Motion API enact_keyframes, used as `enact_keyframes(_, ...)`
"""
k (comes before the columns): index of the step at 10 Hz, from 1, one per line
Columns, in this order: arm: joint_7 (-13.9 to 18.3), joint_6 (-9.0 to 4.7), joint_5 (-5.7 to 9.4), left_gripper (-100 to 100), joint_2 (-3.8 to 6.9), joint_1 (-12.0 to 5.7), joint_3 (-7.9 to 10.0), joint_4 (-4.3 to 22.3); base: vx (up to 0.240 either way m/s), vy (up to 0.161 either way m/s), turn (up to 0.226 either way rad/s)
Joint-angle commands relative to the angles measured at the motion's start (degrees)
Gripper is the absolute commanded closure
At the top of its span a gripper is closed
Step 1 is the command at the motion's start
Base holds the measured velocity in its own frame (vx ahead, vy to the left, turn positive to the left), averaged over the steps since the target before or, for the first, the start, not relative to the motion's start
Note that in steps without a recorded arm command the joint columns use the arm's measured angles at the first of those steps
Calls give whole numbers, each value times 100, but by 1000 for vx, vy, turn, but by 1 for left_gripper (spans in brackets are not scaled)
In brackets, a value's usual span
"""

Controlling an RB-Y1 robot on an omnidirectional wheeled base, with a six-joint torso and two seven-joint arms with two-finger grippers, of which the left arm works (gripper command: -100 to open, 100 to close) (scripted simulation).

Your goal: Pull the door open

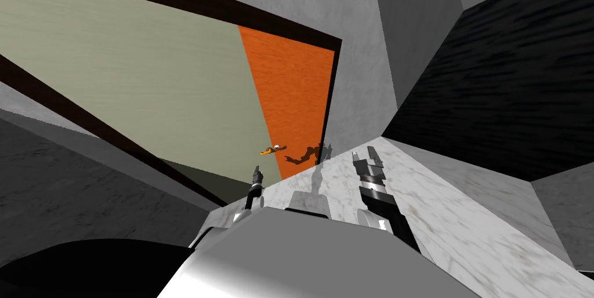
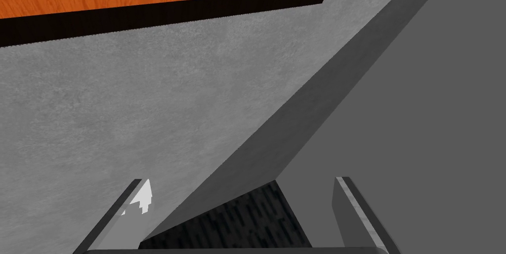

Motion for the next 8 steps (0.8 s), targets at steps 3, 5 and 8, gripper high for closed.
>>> enact_keyframes(3, -29, 9, 24, -100, -8, -28, 3, 16, 206, 56, 10)
enact_keyframes(5, -36, 11, 30, -100, -10, -36, 4, 22, 210, 69, 14)
enact_keyframes(8, -45, 13, 38, -100, -13, -47, 5, 30, 190, 54, 14)
